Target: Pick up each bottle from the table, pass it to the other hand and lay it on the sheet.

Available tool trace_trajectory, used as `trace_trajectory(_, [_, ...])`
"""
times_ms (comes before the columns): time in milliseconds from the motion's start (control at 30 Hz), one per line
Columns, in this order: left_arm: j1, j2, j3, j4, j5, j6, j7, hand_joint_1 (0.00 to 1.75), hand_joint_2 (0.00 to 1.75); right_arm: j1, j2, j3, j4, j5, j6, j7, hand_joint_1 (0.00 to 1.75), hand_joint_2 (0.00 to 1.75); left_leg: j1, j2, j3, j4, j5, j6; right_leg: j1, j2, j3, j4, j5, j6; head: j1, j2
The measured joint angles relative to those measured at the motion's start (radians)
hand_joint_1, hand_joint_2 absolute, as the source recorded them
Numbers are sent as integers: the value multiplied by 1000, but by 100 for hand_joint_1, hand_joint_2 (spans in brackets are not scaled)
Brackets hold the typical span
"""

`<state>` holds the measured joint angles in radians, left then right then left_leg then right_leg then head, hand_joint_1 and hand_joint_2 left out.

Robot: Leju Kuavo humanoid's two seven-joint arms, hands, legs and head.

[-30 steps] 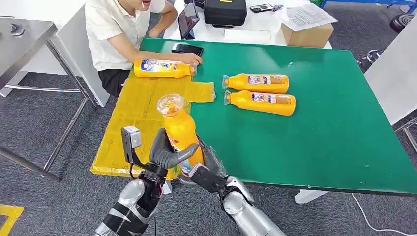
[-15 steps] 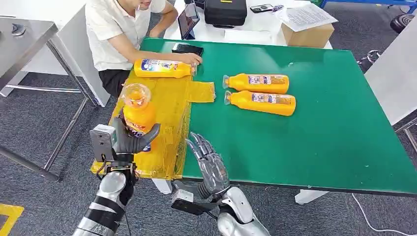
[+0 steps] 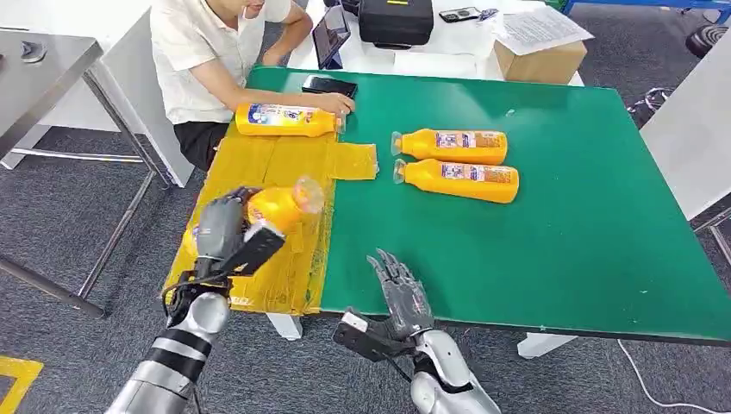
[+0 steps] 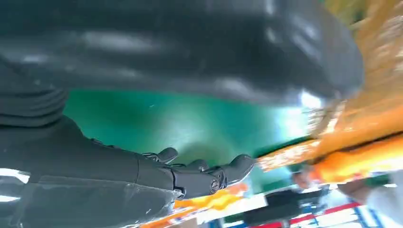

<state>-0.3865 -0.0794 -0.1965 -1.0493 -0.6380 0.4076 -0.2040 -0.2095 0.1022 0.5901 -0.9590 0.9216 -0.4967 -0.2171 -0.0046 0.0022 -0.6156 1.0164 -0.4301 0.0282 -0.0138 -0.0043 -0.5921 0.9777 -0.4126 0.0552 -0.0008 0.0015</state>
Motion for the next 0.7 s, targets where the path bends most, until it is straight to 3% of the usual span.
trace_trajectory(67, [-34, 3, -16, 77, -32, -79, 18, 166, 175, 0, 9, -2, -11, -28, 3, -34, 0, 0, 0, 0, 0, 0, 0, 0, 0, 0, 0, 1, 0, 0, 0, 0])
trace_trajectory(100, [-53, 5, -24, 112, -46, -107, 24, 141, 175, 1, 13, -2, -17, -38, 3, -47, 0, 0, 0, 0, 0, 0, 0, 0, 0, 0, 0, 1, 0, 0, 0, 0])
trace_trajectory(133, [-72, 7, -33, 144, -56, -133, 27, 49, 175, 1, 14, -2, -22, -50, 3, -59, 0, 0, 0, 0, 0, 0, 0, 0, 0, 0, 0, 1, 0, 0, 0, 0])
trace_trajectory(167, [-93, 10, -41, 180, -65, -169, 32, 49, 175, 1, 17, -3, -27, -63, 3, -74, 0, 0, 0, 0, 0, 0, 0, 0, 0, 0, 0, 1, 0, 0, 0, 0])
trace_trajectory(200, [-109, 12, -48, 214, -70, -200, 37, 14, 175, 1, 20, -2, -32, -75, 2, -87, 0, 0, 0, 0, 0, 0, 0, 0, 0, 0, 0, 1, 0, 0, 0, 0])
trace_trajectory(267, [-140, 16, -62, 264, -77, -247, 38, 14, 175, 2, 25, -3, -37, -93, 2, -104, 0, 0, 0, 0, 0, 0, 0, 0, 0, 0, 0, 1, 0, 0, 0, 0])
trace_trajectory(300, [-157, 16, -67, 285, -74, -269, 37, 0, 175, 3, 27, -3, -39, -99, 2, -110, 0, 0, 0, 0, 0, 0, 0, 0, 0, 0, 1, 1, 0, 0, 0, 0])
trace_trajectory(467, [-175, 18, -71, 350, -36, -332, 28, 0, 175, 6, 33, -3, -41, -115, 1, -124, 0, 0, 0, 0, 0, 0, 0, 0, 0, 0, 0, 1, 0, 0, 0, 0])
trace_trajectory(700, [-193, 20, -62, 372, 167, -542, -15, 0, 175, 5, 38, -2, -31, -155, -18, -171, 0, 0, 0, -1, 1, 0, 1, 0, 0, 0, 1, 1, 0, 0, 0, 0])
